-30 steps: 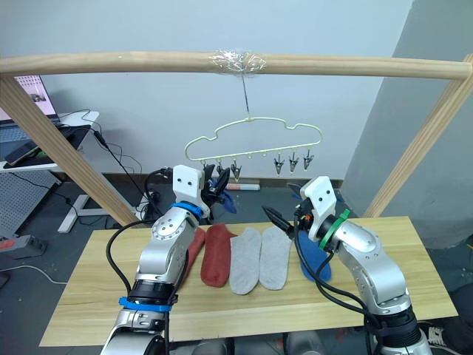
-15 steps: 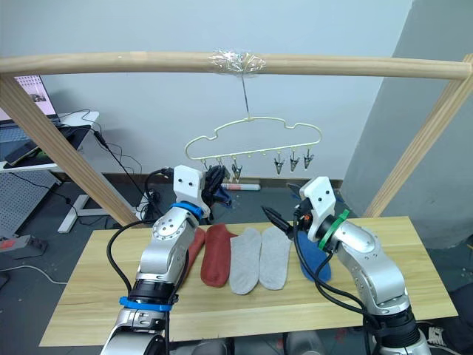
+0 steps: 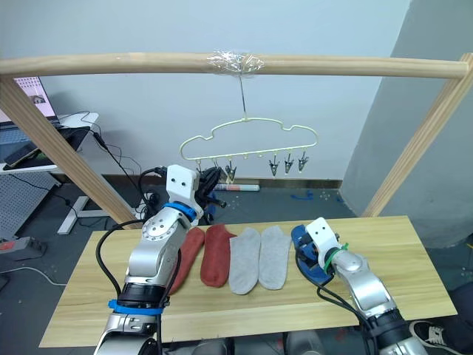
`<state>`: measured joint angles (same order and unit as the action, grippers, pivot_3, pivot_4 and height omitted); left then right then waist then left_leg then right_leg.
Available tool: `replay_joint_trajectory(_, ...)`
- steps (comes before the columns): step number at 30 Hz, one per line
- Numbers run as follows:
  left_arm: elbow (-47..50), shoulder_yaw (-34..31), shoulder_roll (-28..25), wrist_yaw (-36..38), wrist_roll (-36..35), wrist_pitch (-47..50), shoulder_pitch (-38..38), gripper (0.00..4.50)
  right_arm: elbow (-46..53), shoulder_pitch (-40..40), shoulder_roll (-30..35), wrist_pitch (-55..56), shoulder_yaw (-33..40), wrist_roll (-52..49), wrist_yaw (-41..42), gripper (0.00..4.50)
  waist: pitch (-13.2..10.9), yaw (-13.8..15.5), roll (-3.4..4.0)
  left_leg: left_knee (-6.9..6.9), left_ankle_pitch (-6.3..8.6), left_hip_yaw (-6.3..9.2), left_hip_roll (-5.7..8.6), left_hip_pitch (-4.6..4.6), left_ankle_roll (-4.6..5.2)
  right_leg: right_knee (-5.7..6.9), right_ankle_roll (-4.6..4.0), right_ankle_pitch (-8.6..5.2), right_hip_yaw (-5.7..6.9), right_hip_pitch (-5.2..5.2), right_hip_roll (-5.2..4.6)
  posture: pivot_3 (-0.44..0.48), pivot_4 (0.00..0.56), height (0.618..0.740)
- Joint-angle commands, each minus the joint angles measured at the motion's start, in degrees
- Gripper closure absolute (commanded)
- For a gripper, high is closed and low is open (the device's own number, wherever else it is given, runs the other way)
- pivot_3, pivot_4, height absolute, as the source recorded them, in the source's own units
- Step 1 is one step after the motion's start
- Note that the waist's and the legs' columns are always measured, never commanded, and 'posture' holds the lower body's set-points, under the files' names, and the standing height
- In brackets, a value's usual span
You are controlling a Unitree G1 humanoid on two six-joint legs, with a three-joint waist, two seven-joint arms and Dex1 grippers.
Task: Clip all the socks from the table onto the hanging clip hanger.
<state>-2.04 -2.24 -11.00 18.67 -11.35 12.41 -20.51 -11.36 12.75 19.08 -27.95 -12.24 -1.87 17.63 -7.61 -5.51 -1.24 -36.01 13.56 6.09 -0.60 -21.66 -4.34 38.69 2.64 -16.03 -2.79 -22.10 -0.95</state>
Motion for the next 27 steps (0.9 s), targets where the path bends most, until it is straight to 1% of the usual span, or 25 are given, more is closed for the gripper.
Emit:
replay_joint_trajectory(1, 3.0, -1.1, -0.7, 0.1, -0.8, 0.9, 0.3, 4.49, -9.3, 4.5, -2.7, 4.4, 2.7, 0.8, -2.8, 0.00, 0.0, 0.0, 0.00, -0.01, -0.02, 0.01, 0.00, 0.03, 0.04, 0.07, 0.05, -0.03, 0.01, 0.00, 0.01, -0.085, 0.099, 0.740)
replay_joint_trajectory(3, 3.3, -1.2, -0.6, -0.2, -0.8, 1.2, 0.3, 4.49, -13.6, 6.0, -4.0, 6.0, 3.4, 1.0, -3.0, 0.00, 0.0, 0.1, 0.01, -0.01, -0.09, 0.03, 0.01, 0.05, 0.13, 0.15, 0.11, -0.07, 0.01, 0.00, 0.02, -0.082, 0.101, 0.740)
replay_joint_trajectory(6, 4.0, -1.2, -0.3, -0.5, -0.7, 1.7, 0.4, 4.49, -19.0, 7.2, -5.4, 5.8, 3.1, 0.8, -1.2, 0.00, 0.0, 0.3, 0.01, -0.04, -0.11, 0.02, 0.01, 0.08, 0.16, 0.19, 0.10, -0.06, 0.00, 0.02, 0.03, -0.073, 0.102, 0.740)
replay_joint_trajectory(11, 4.7, -1.1, -0.3, -0.7, -0.5, 1.8, 0.8, 4.49, -23.2, 7.0, -5.8, 4.9, 4.1, 0.9, 0.3, 0.00, 0.0, 0.3, 0.02, -0.04, -0.11, 0.01, 0.00, 0.25, 0.16, 0.19, 0.09, -0.06, -0.04, 0.16, 0.03, -0.064, 0.102, 0.740)
replay_joint_trajectory(13, 4.8, -1.3, -0.4, -0.8, -0.5, 1.9, 0.9, 4.50, -23.5, 6.5, -5.5, 4.8, 4.5, 1.1, 0.8, 0.40, 0.0, 0.4, 0.02, -0.02, -0.10, 0.01, 0.00, 0.51, 0.16, 0.17, 0.12, -0.08, -0.03, 0.43, 0.03, -0.061, 0.100, 0.740)
replay_joint_trajectory(15, 4.8, -1.4, -0.5, -0.8, -0.6, 1.9, 1.0, 4.50, -22.7, 5.7, -5.7, 3.9, 5.8, -0.3, 1.7, 0.95, 0.0, 0.4, 0.01, 0.02, -0.10, 0.02, 0.00, 0.83, 0.16, 0.11, 0.09, -0.12, -0.02, 0.77, 0.03, -0.059, 0.100, 0.740)
replay_joint_trajectory(20, 4.6, -1.9, -0.5, -0.2, -1.7, 3.0, 0.8, 4.50, -18.0, 2.6, -4.9, 2.0, 7.8, -2.2, 4.4, 2.64, 0.0, 0.6, 0.00, -0.02, -0.10, 0.02, 0.00, 0.84, 0.16, 0.11, 0.11, -0.13, -0.02, 0.81, 0.03, -0.058, 0.100, 0.740)
replay_joint_trajectory(21, 4.6, -2.2, -0.4, 0.0, -2.4, 3.7, 0.7, 4.50, -16.8, 1.8, -4.4, 2.1, 7.9, -2.1, 4.9, 2.92, 0.0, 0.6, 0.00, -0.01, -0.10, 0.03, 0.00, 0.84, 0.15, 0.10, 0.11, -0.13, -0.01, 0.81, 0.03, -0.061, 0.101, 0.740)
replay_joint_trajectory(22, 4.7, -2.5, -0.3, 0.5, -3.5, 4.7, 0.7, 4.50, -15.4, 1.0, -3.9, 2.0, 8.0, -2.2, 5.5, 3.30, 0.0, 0.6, 0.00, 0.00, -0.10, 0.03, 0.00, 0.84, 0.15, 0.09, 0.11, -0.13, -0.01, 0.79, 0.03, -0.062, 0.103, 0.740)
replay_joint_trajectory(23, 4.9, -2.7, -0.3, 1.0, -4.7, 6.0, 0.7, 4.50, -13.5, 0.0, -3.4, 1.8, 7.9, -2.3, 6.3, 3.60, 0.0, 0.6, 0.00, 0.01, -0.10, 0.03, 0.00, 0.83, 0.15, 0.09, 0.11, -0.13, -0.01, 0.79, 0.03, -0.064, 0.103, 0.740)
replay_joint_trajectory(24, 5.2, -3.3, -0.1, 1.5, -6.7, 8.2, 0.7, 4.50, -11.3, -1.0, -2.8, 2.3, 7.7, -2.2, 7.2, 4.00, 0.0, 0.6, 0.00, 0.02, -0.10, 0.03, 0.00, 0.83, 0.15, 0.07, 0.11, -0.14, -0.01, 0.78, 0.03, -0.064, 0.103, 0.740)
replay_joint_trajectory(25, 5.4, -3.9, 0.1, 2.0, -9.0, 10.5, 0.7, 4.50, -9.0, -1.9, -2.1, 2.6, 7.3, -2.1, 8.3, 4.31, 0.0, 0.6, 0.00, 0.04, -0.09, 0.03, 0.00, 0.82, 0.15, 0.06, 0.11, -0.14, -0.01, 0.77, 0.03, -0.069, 0.103, 0.740)
replay_joint_trajectory(26, 5.7, -4.8, 0.4, 2.4, -11.5, 13.3, 0.6, 4.50, -6.3, -2.7, -1.5, 2.5, 6.8, -2.2, 9.3, 4.48, 0.0, 0.5, 0.01, 0.04, -0.09, 0.03, 0.00, 0.80, 0.15, 0.04, 0.11, -0.15, -0.01, 0.77, 0.03, -0.072, 0.105, 0.740)
replay_joint_trajectory(27, 6.0, -6.6, 1.0, 2.3, -16.0, 18.1, 0.3, 4.50, -2.7, -3.5, -0.7, 2.1, 6.3, -2.5, 10.8, 4.48, 0.0, 0.5, 0.03, 0.04, -0.09, 0.02, -0.01, 0.79, 0.14, 0.04, 0.12, -0.15, -0.01, 0.75, 0.03, -0.075, 0.106, 0.740)
